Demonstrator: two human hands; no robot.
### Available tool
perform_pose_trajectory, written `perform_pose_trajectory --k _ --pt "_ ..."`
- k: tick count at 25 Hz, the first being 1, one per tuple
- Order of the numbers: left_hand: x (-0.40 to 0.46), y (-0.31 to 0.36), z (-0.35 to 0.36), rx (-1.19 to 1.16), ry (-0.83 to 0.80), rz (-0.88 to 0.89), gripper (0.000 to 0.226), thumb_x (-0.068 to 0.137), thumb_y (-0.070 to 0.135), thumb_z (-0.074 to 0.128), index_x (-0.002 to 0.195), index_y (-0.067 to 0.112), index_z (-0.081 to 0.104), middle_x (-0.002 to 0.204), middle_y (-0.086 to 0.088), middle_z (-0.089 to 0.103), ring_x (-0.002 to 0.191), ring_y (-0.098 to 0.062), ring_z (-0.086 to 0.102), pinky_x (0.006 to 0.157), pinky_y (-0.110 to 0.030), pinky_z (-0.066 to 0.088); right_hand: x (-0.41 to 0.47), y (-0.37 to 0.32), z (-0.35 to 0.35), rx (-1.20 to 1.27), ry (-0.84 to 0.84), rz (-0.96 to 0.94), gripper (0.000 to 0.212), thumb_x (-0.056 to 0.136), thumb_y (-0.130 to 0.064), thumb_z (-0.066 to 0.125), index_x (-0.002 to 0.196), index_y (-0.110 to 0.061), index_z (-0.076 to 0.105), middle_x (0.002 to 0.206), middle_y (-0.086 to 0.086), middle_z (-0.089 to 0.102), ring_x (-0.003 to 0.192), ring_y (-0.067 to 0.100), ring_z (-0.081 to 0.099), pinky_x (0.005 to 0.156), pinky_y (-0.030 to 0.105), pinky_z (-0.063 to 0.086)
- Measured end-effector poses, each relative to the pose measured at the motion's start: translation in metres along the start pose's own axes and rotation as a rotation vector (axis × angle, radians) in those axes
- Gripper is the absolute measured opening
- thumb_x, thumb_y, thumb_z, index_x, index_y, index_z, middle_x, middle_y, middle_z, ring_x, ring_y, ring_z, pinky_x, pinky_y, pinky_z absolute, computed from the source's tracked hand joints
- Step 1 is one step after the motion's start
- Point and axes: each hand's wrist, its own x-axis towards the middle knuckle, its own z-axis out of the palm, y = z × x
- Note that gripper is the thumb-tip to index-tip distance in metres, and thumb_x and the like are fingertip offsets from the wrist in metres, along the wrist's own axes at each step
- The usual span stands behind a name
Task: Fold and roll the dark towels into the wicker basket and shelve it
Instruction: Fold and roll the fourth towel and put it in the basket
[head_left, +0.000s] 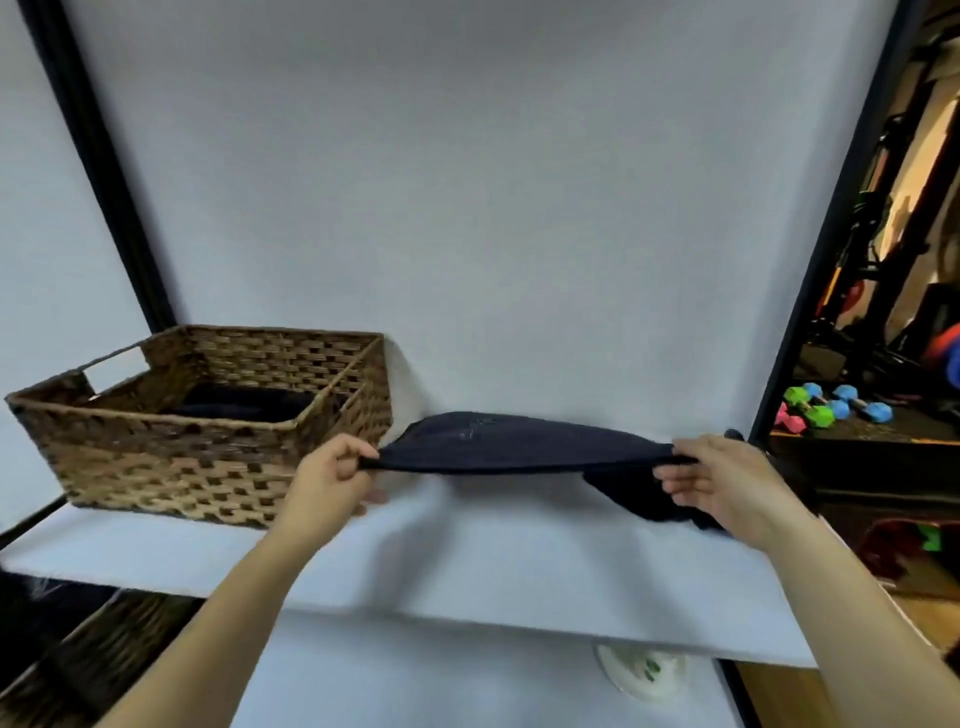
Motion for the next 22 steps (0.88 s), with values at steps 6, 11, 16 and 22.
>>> perform_pose_trajectory --k 6,11,16,22 --pt "-0.058 -0.105 -0.002 0.165 -0.052 0.017 0.030 0.091 0.002 0.069 0.084 0.032 0.068 0.081 0.000 0.075 0.074 -0.026 0.065 0.068 -0.029 0.045 -0.054 0.084 0.010 -0.341 0.062 0.179 0.007 0.099 -0.001 0.054 0.104 -0.003 0.050 0.083 0.035 0.069 0.050 0.026 0.051 0.046 0.029 0.039" --pt "-0.062 -0.091 -0.003 0.247 0.001 0.228 0.034 0.089 -0.005 0.068 0.090 0.029 0.073 0.090 0.017 0.065 0.081 -0.004 0.062 0.069 -0.010 0.046 -0.061 0.086 0.014 -0.543 0.178 0.106 0.014 0.095 -0.014 0.058 0.083 -0.009 0.051 0.070 0.018 0.070 0.048 0.025 0.052 0.048 0.029 0.040" --pt "-0.040 -0.065 0.022 0.247 -0.065 0.484 0.028 0.092 -0.004 0.066 0.099 0.022 0.074 0.106 0.010 0.063 0.095 -0.012 0.064 0.077 -0.028 0.055 -0.039 0.059 0.086 -0.642 0.248 -0.392 0.007 0.092 -0.017 0.061 0.096 -0.011 0.060 0.087 -0.002 0.062 0.080 0.017 0.057 0.069 0.030 0.042" --pt "-0.020 -0.048 0.054 0.173 -0.049 0.460 0.025 0.092 0.001 0.066 0.096 0.026 0.069 0.091 0.016 0.069 0.086 -0.007 0.064 0.073 -0.020 0.051 -0.043 0.073 0.211 -0.575 -0.191 -0.696 0.015 0.095 -0.011 0.062 0.105 -0.017 0.072 0.098 -0.010 0.061 0.090 0.001 0.059 0.079 0.009 0.043"
